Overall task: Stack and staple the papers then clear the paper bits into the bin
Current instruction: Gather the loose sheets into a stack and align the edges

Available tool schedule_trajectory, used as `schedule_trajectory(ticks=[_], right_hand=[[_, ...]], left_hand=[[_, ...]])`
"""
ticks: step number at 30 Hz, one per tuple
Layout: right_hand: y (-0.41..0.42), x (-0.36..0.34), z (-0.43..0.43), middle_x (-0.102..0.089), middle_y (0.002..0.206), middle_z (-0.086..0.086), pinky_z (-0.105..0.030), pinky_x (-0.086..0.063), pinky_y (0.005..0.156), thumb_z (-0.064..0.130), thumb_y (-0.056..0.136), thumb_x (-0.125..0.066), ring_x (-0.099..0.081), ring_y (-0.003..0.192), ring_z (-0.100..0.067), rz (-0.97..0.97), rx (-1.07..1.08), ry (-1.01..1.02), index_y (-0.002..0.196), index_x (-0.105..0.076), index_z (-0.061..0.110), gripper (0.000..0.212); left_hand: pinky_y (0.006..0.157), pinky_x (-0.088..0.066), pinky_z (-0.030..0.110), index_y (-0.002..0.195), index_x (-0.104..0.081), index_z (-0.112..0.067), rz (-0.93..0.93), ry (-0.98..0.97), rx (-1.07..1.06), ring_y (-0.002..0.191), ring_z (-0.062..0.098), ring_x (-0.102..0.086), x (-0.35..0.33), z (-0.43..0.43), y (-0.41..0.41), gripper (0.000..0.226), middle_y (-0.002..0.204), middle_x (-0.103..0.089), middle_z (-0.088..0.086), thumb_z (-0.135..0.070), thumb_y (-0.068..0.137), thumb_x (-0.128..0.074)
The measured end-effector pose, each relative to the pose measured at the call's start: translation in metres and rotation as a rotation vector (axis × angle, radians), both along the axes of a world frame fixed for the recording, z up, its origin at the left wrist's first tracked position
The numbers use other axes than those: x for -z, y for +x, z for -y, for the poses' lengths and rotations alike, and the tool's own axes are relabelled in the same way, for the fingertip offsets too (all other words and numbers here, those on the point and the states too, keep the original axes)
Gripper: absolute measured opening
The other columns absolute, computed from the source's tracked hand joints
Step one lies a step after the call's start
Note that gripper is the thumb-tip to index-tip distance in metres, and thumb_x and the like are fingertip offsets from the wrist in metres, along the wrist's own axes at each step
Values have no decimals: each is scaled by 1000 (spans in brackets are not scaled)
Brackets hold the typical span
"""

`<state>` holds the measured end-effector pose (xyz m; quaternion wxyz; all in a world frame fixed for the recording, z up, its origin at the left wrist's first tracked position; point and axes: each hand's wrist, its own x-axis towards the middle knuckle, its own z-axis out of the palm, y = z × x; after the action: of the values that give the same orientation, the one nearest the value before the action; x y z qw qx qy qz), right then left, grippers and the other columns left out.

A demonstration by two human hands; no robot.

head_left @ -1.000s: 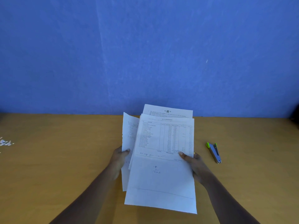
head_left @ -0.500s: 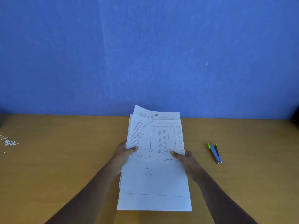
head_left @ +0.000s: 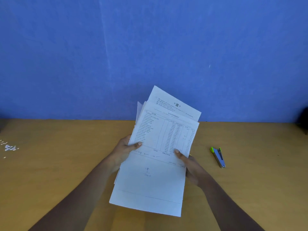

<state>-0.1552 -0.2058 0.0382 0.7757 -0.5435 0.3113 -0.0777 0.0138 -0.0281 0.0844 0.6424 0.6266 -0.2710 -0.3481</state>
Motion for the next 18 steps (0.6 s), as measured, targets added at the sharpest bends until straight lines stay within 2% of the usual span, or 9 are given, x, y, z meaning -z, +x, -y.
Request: schedule_trajectory(ticks=[3,7,9,10,12,13,16,18], right_hand=[[-1,-5,-2,-64,124,3,-47,-46,101,43,78,-65,-61,114,-20,99,-33,30,128,-52,27,54],[-1,-9,-5,-61,129,1,-47,-50,94,44,79,-66,-60,117,-21,201,-81,56,132,-47,30,57],[-1,-8,-7,-61,129,-1,-43,-53,86,49,75,-69,-65,107,-19,183,-104,30,131,-47,31,63],[-1,-8,-8,-60,129,-2,-44,-53,86,52,70,-71,-65,105,-19,172,-119,21,131,-47,32,69],[-1,-4,-9,-60,130,-2,-50,-50,94,57,59,-78,-62,113,-23,171,-142,24,131,-47,33,82],[0,-3,-10,-61,129,-2,-50,-48,96,56,54,-81,-60,116,-25,181,-137,32,130,-46,33,87],[3,-4,-14,-62,127,-4,-45,-51,90,51,48,-86,-61,114,-26,217,-133,55,128,-50,25,92],[6,-8,-16,-65,122,-5,-38,-52,87,49,46,-87,-63,110,-24,211,-127,57,121,-58,18,86]], left_hand=[[87,-51,23,122,-56,-11,20,3,62,105,16,-63,-12,-5,3,33,116,-65,0,-9,88,-55],[86,-52,24,117,-59,-11,63,14,130,101,16,-65,-32,-12,11,33,107,-70,-4,-7,85,-61],[79,-55,21,111,-62,-12,77,7,168,96,15,-67,-43,-15,14,39,101,-72,-5,-17,74,-73],[75,-55,21,108,-64,-13,79,7,192,95,15,-68,-50,-17,15,49,101,-73,-3,-28,64,-80],[71,-55,22,102,-69,-17,88,11,234,93,15,-69,-59,-20,16,68,102,-72,-1,-45,43,-87],[71,-55,22,99,-71,-19,96,15,251,93,15,-69,-61,-22,16,69,102,-73,0,-50,39,-87],[72,-54,19,94,-74,-24,114,28,286,93,14,-69,-67,-28,19,65,101,-73,-2,-53,38,-86],[73,-53,18,93,-75,-24,142,27,294,93,13,-69,-68,-32,21,63,100,-73,-3,-54,39,-86]])
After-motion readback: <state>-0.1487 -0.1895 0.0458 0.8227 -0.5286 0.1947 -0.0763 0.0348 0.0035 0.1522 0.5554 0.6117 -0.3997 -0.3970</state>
